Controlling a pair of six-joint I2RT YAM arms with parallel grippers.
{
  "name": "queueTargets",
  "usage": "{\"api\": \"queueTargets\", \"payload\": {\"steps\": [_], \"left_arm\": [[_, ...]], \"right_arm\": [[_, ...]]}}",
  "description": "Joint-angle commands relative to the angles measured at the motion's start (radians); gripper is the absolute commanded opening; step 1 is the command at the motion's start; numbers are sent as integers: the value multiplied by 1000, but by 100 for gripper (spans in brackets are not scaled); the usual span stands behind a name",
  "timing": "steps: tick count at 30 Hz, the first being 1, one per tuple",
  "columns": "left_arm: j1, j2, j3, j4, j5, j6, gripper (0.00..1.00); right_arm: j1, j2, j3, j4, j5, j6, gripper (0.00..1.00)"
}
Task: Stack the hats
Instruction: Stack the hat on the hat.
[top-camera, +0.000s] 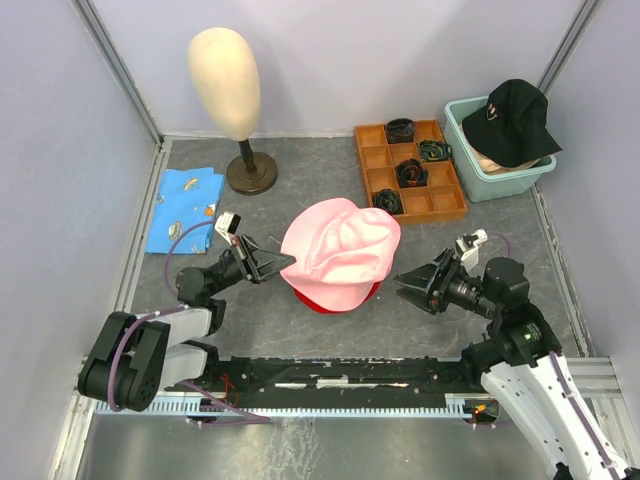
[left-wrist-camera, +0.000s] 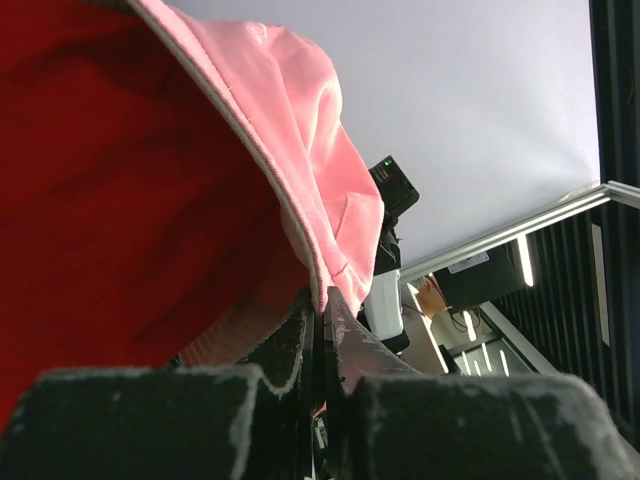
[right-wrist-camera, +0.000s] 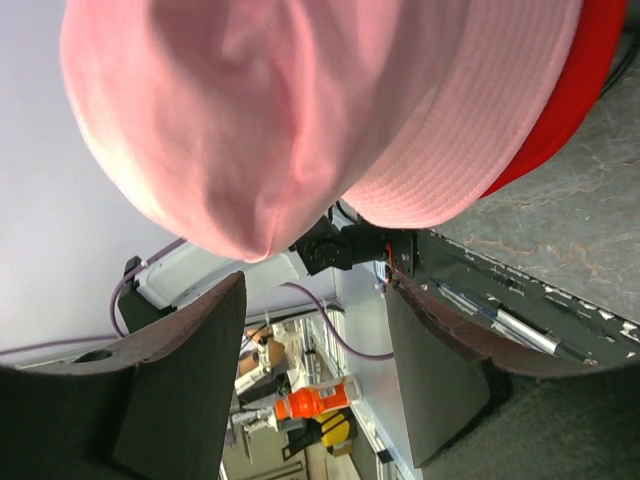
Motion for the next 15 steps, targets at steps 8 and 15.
{"api": "queueTargets", "payload": {"steps": [8,15], "left_arm": [[90,133,-77,179,-77,2,3],[135,285,-42,196,-108,-6,3]], "right_arm": [[-8,133,46,132,60,-34,66],[-48,191,77,155,33,-52,66]]}}
